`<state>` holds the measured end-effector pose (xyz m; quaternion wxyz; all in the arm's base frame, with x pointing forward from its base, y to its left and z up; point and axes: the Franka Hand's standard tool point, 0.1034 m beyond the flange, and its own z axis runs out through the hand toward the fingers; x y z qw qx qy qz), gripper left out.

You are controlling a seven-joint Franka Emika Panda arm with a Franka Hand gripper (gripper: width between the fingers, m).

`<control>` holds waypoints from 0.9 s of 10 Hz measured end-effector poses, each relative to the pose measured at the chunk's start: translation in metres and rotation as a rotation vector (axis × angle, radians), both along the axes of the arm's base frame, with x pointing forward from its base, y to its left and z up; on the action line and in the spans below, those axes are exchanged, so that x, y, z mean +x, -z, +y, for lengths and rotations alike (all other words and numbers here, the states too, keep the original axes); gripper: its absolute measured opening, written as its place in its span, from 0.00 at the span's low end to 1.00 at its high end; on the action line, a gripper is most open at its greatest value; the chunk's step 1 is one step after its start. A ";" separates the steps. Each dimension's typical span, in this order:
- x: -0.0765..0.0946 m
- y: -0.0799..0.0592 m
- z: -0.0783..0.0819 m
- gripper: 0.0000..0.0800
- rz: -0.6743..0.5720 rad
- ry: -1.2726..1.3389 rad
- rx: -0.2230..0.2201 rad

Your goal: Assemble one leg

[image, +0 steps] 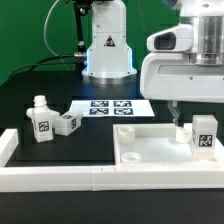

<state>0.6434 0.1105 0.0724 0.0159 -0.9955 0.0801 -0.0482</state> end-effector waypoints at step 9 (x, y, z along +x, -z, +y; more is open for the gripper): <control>-0.001 0.001 -0.001 0.36 0.016 0.564 0.050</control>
Offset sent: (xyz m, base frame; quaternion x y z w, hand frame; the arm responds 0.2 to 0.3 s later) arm 0.0000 0.0000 0.0000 0.0000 0.0000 0.1296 0.9916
